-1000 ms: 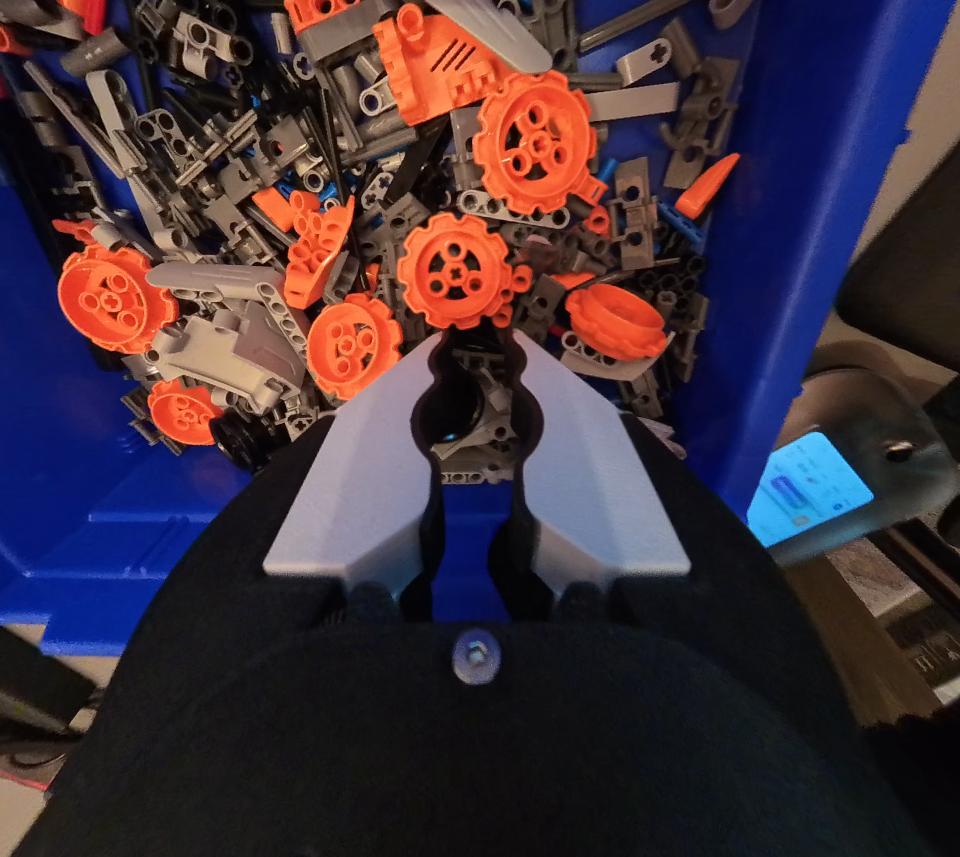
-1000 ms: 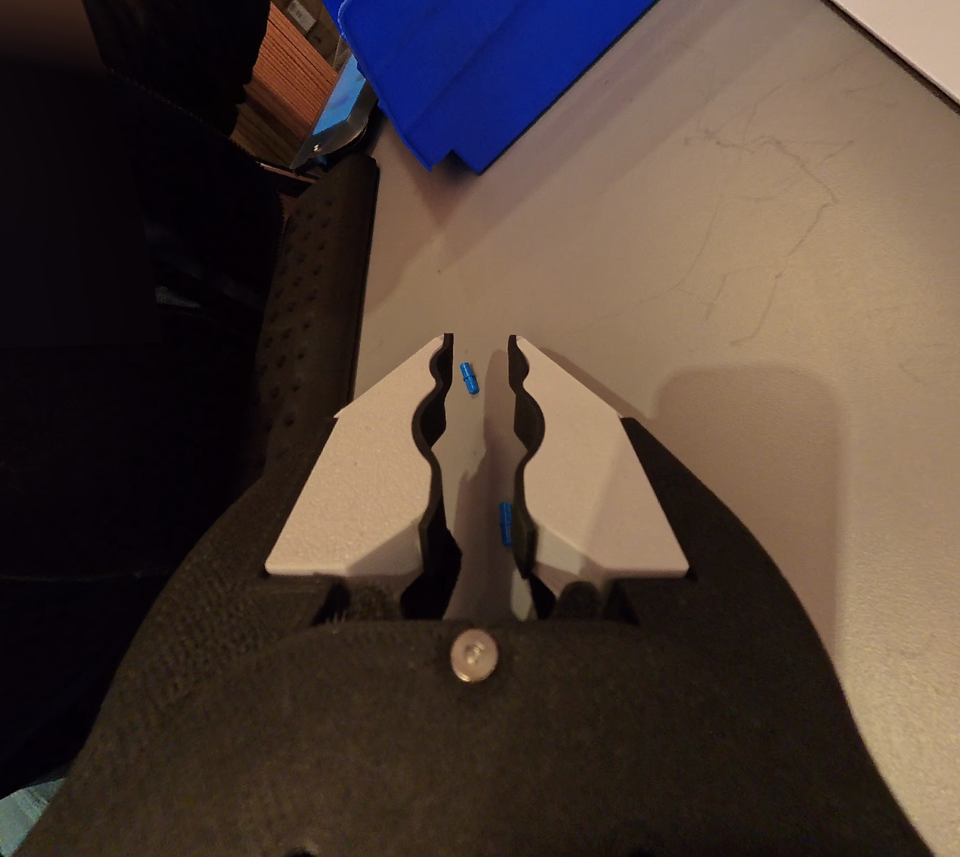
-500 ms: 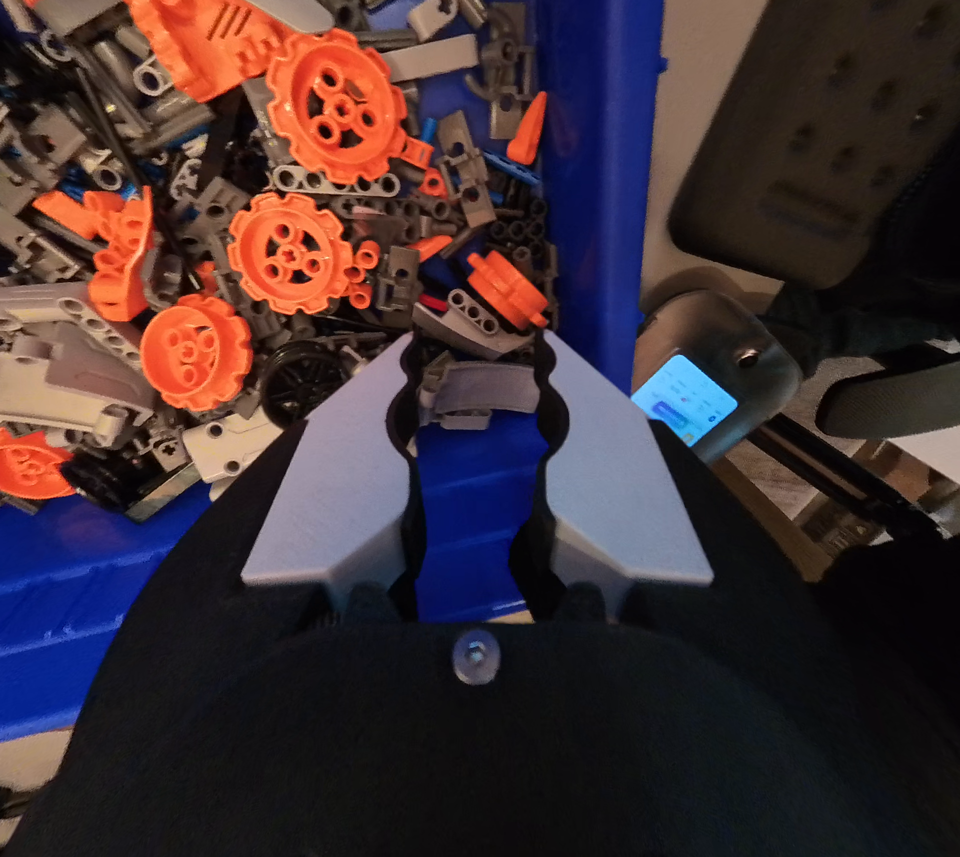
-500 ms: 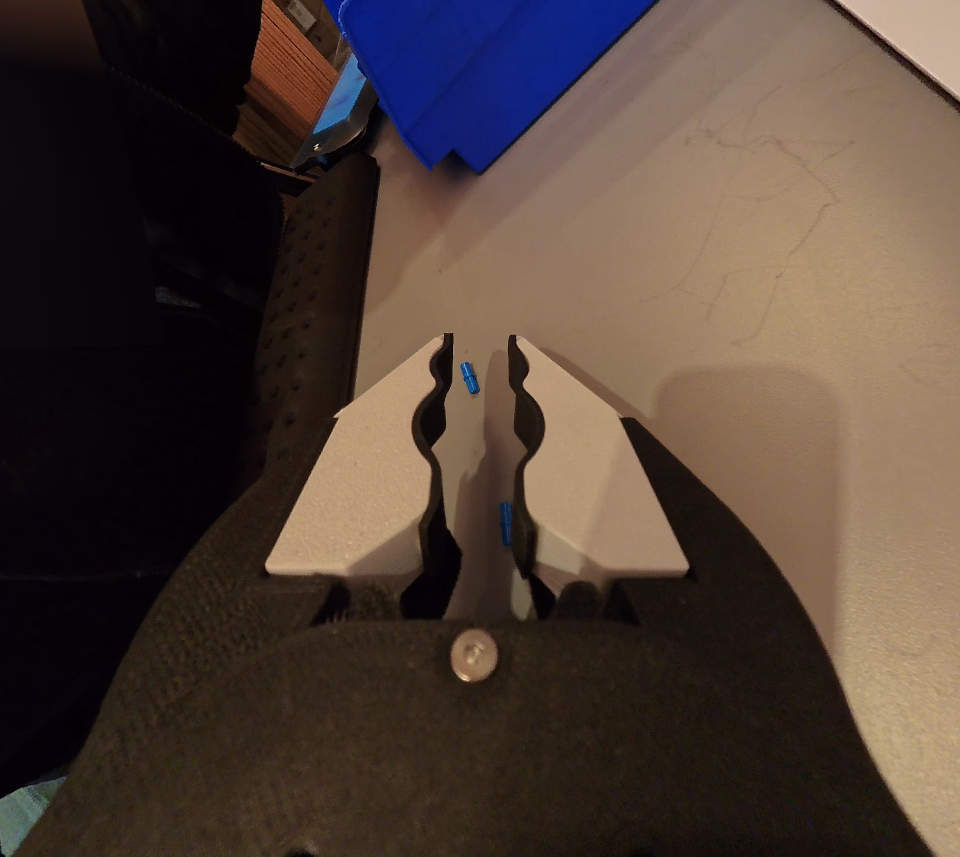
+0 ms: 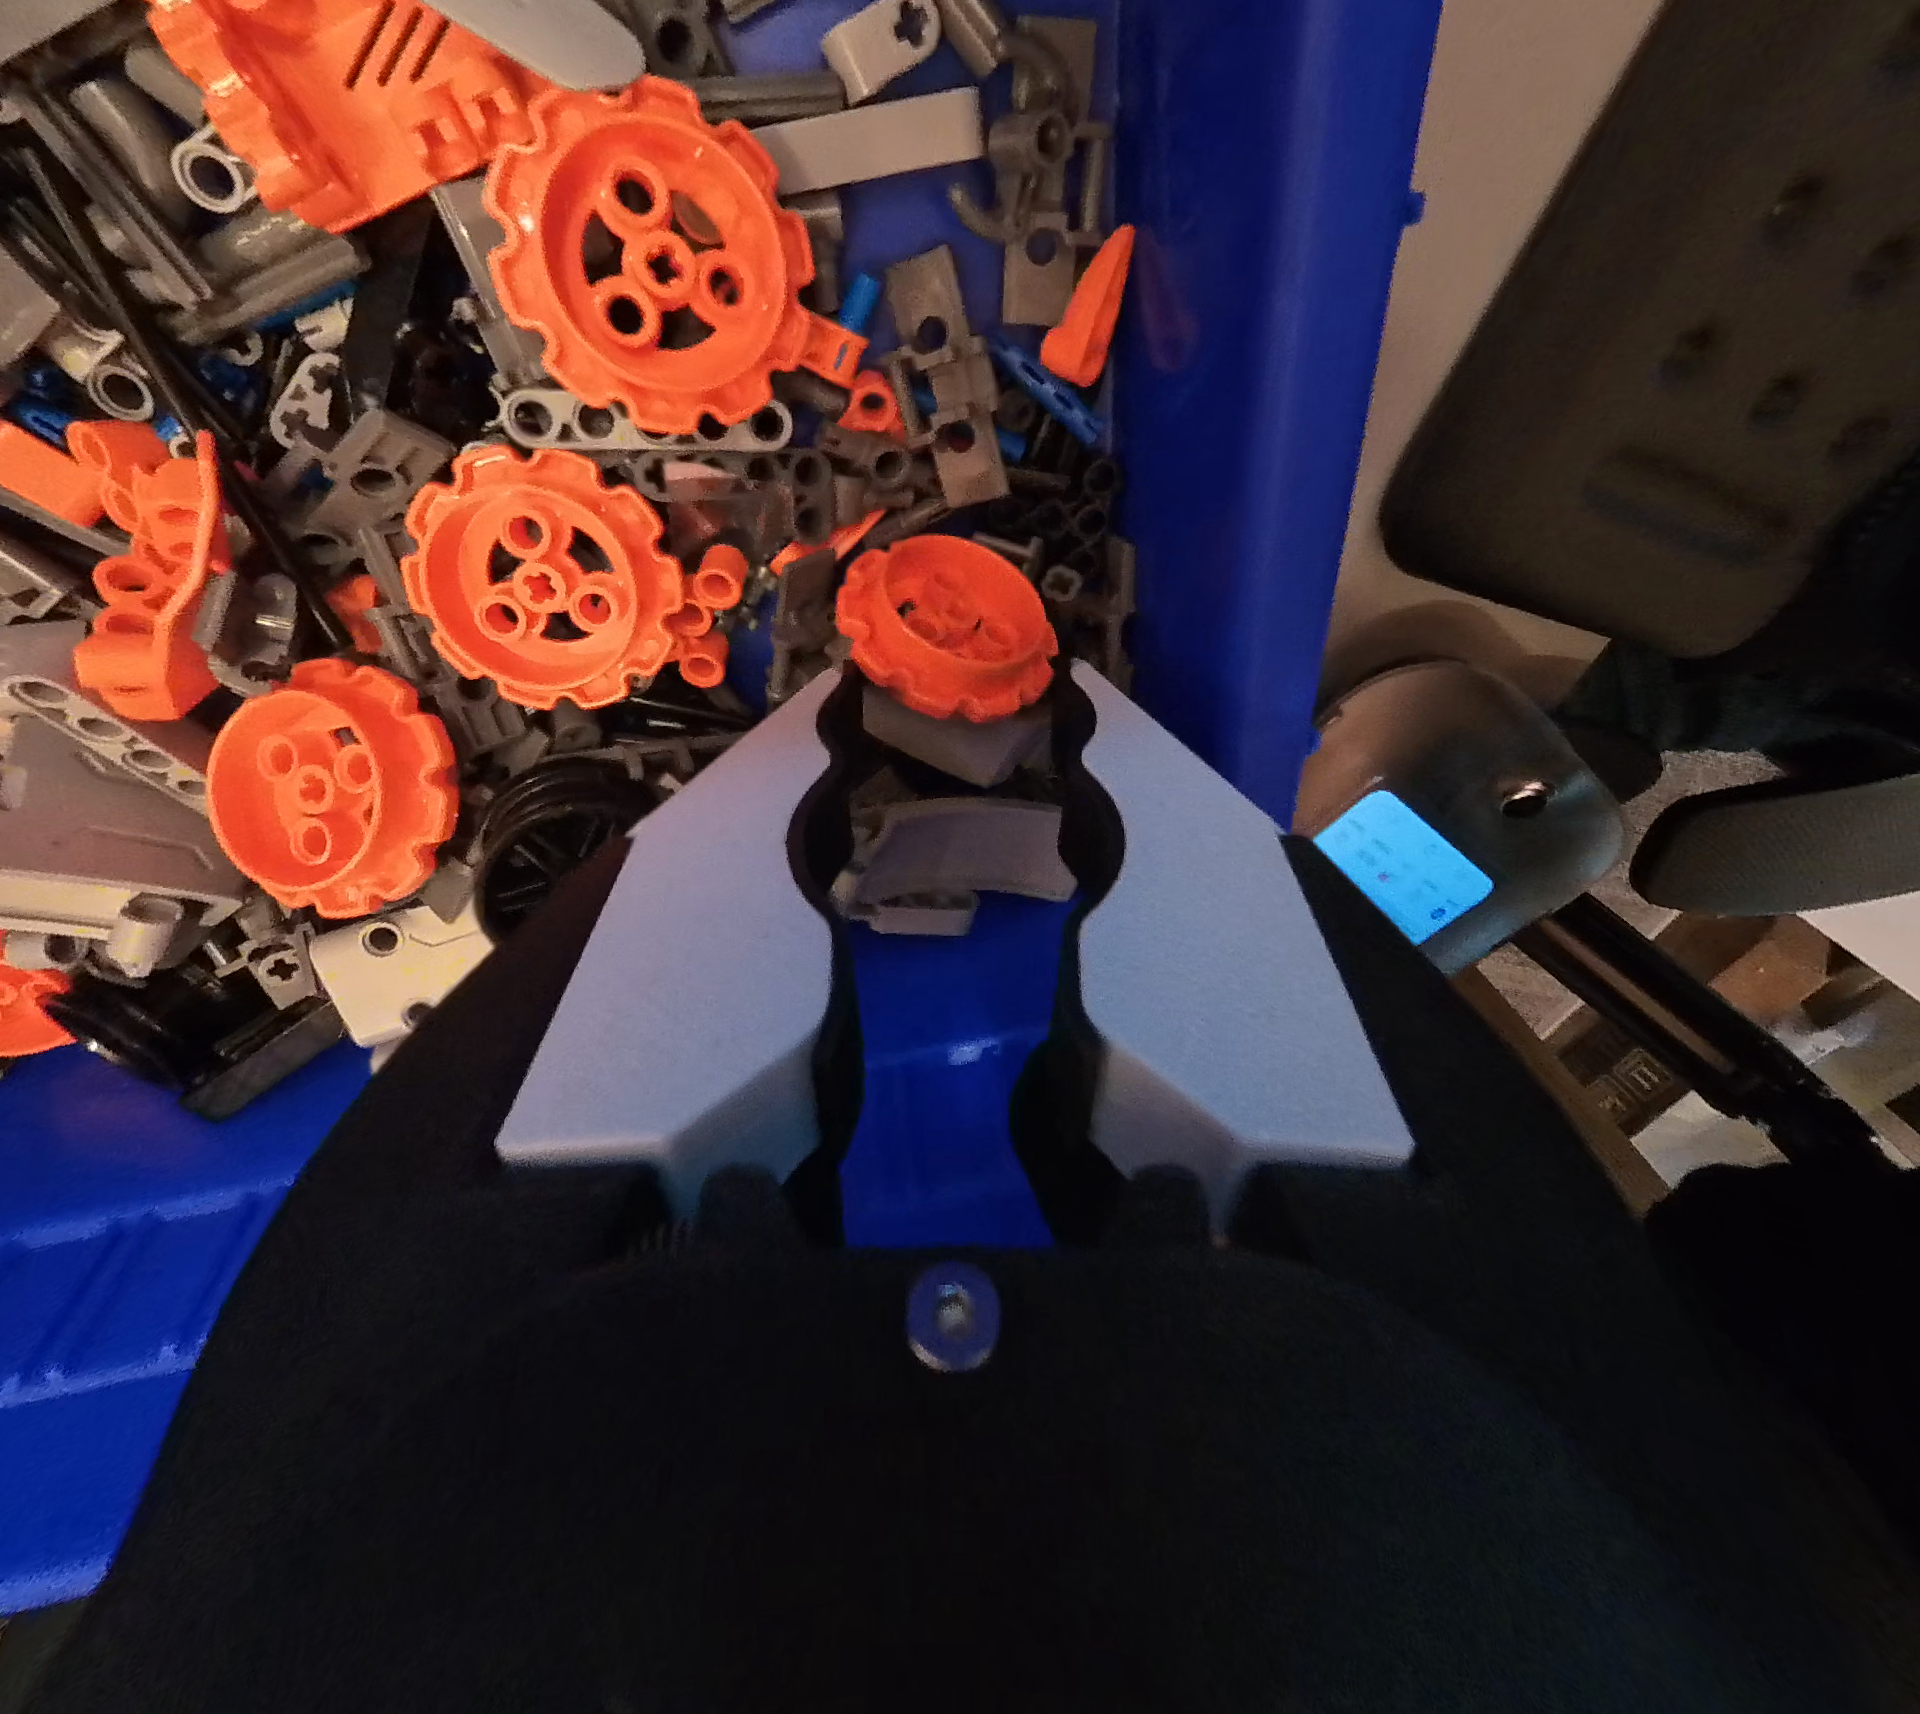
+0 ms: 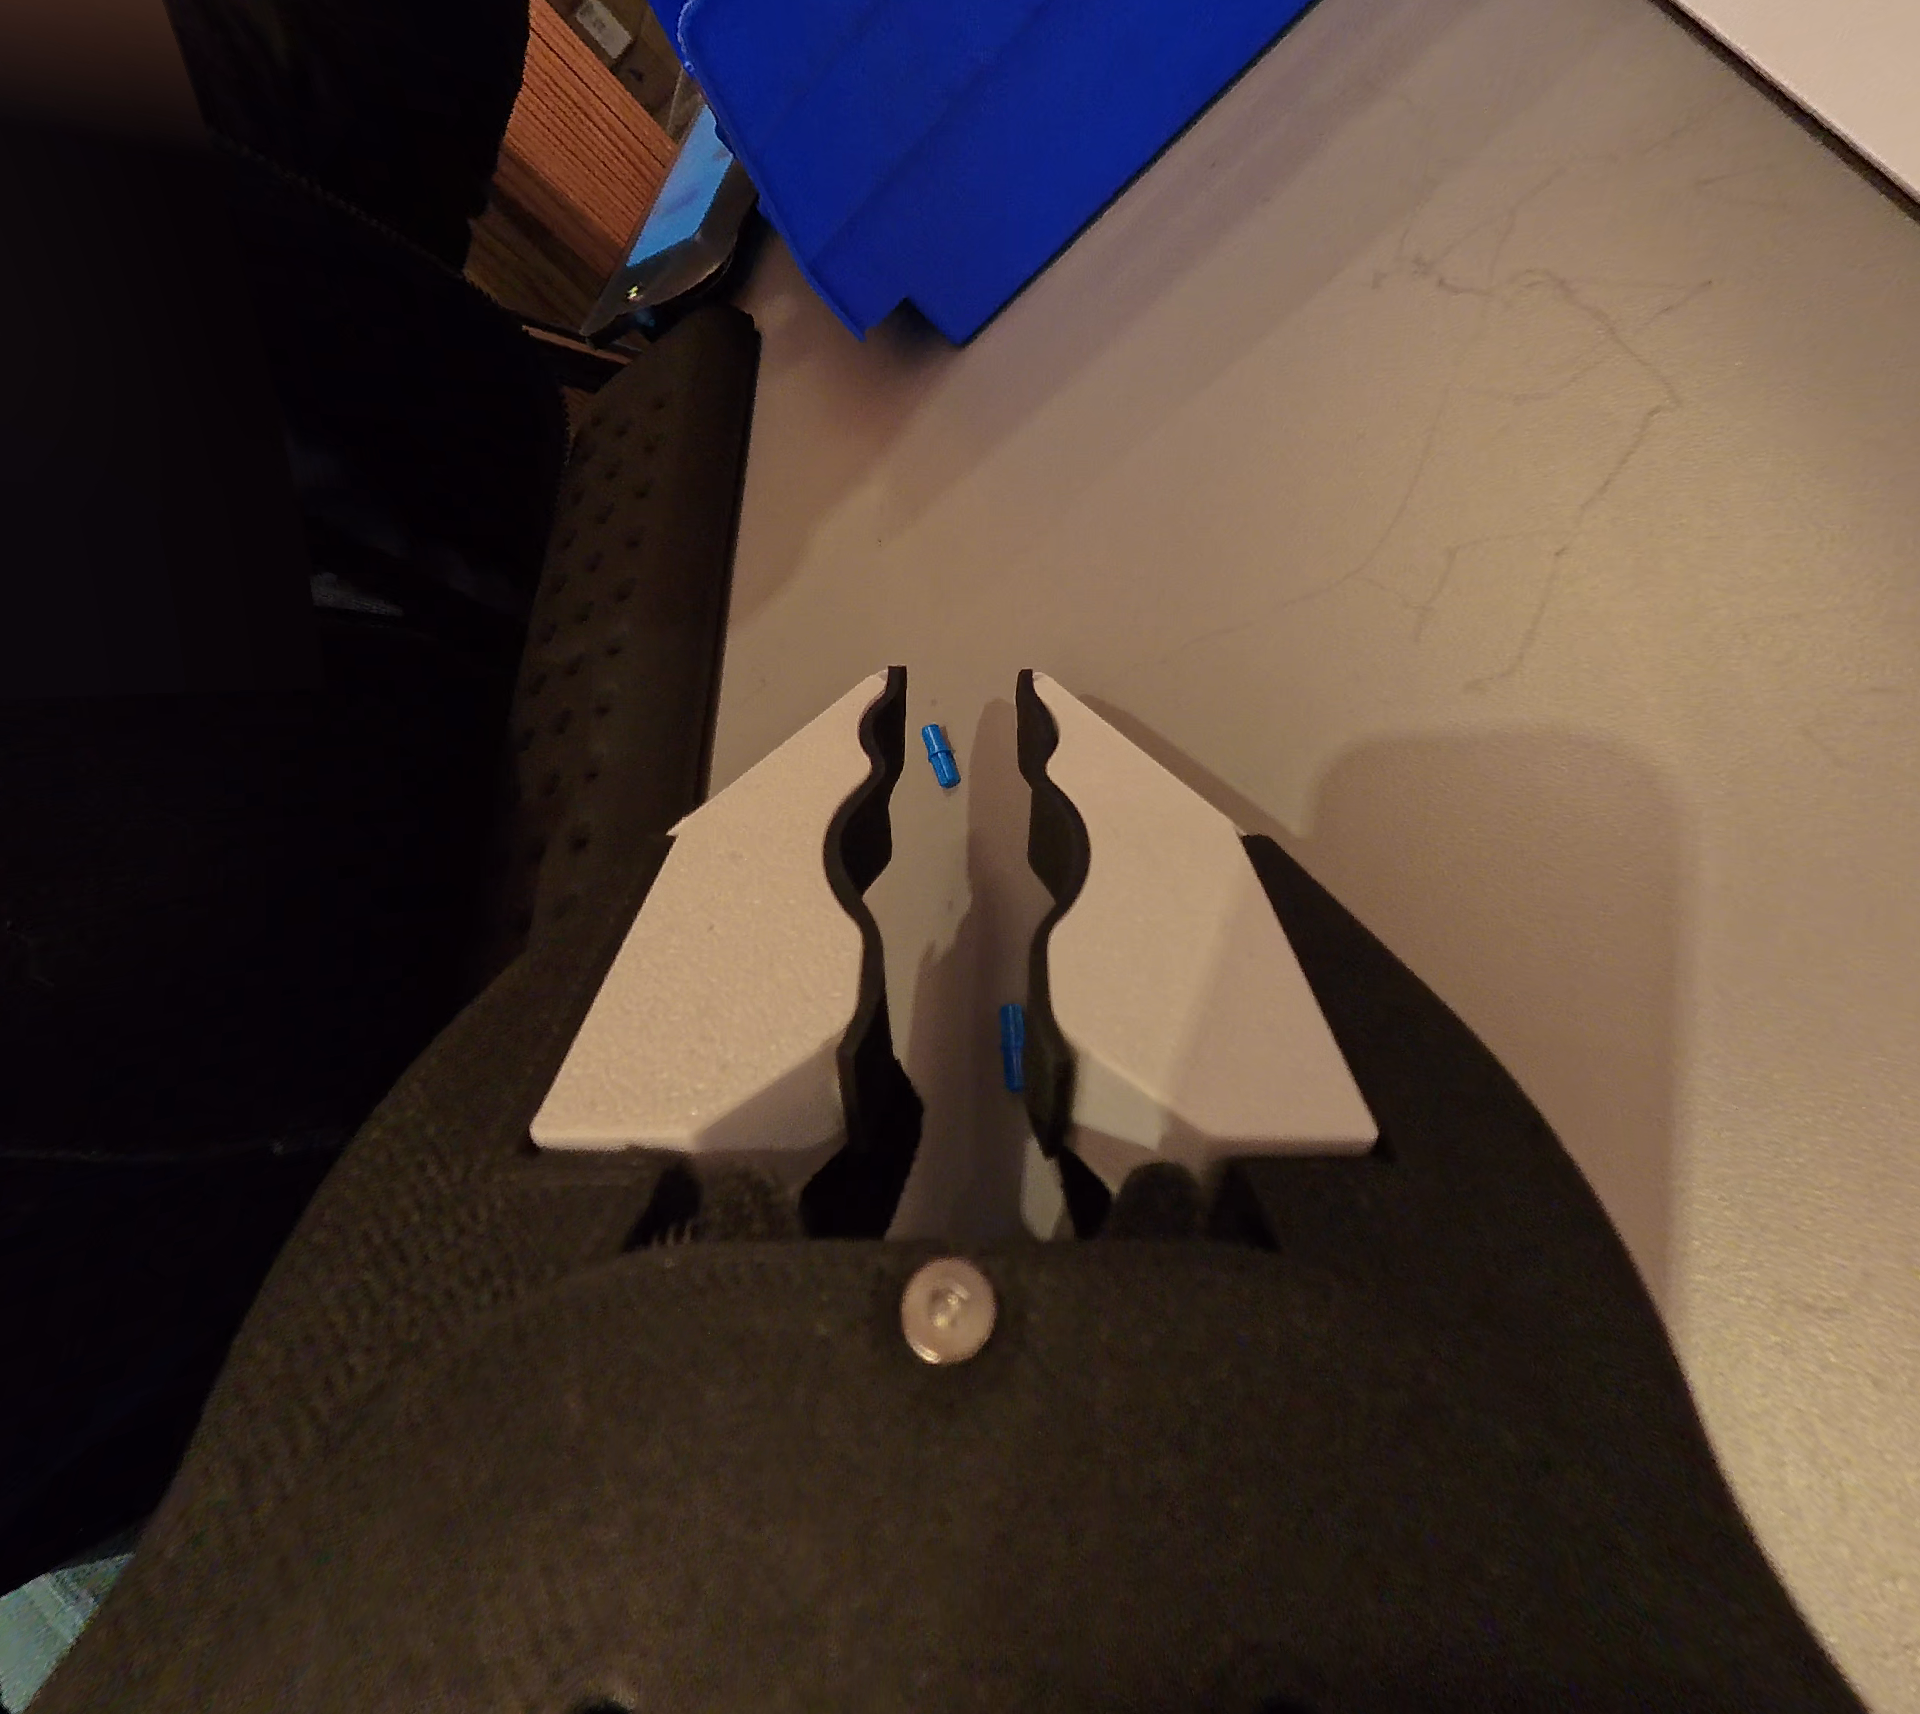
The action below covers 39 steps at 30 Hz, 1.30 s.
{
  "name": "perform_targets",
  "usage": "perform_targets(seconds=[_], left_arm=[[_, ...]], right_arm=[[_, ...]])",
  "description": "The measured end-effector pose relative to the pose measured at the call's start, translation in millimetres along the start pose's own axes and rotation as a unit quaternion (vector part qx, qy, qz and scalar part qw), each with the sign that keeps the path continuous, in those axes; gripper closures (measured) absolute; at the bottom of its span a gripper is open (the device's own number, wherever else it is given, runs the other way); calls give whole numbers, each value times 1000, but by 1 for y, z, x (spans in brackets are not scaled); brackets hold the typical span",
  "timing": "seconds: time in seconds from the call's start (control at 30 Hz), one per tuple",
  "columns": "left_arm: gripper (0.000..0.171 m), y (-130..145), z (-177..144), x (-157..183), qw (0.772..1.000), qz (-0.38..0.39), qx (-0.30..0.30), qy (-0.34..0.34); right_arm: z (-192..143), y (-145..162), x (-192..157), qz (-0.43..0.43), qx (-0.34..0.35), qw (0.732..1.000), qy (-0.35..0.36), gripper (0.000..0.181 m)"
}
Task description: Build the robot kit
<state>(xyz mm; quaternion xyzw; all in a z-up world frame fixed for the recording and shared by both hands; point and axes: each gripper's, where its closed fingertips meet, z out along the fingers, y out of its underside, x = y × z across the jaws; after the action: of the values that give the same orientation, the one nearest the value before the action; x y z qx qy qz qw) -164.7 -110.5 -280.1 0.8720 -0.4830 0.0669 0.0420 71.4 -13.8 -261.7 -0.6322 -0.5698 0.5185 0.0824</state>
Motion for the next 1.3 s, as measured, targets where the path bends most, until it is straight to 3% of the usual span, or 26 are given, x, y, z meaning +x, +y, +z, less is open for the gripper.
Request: perform_targets(seconds=[0.37, 0.5, 0.67, 0.93, 1.13, 1.3], left_arm=[[139, -13, -24, -29, 997, -15, 62, -39], [141, -21, -39, -60, 991, -35, 89, -91], [141, -22, -42, -84, 987, -57, 103, -108], [124, -19, -43, -84, 986, -68, 112, -104], [128, -15, -50, -63, 989, -43, 117, -81], [136, -10, -44, -26, 996, 18, 79, -46]], right_arm=[[0, 0, 0, 0, 0, 1000, 0, 162], [0, 0, 0, 0, 0, 1000, -1, 162], [0, 0, -1, 0, 1, 1000, -1, 162], [0, -1, -1, -1, 2, 1000, -1, 162], [0, -1, -1, -1, 2, 1000, 0, 162], [0, -1, -1, -1, 2, 1000, 0, 162]])
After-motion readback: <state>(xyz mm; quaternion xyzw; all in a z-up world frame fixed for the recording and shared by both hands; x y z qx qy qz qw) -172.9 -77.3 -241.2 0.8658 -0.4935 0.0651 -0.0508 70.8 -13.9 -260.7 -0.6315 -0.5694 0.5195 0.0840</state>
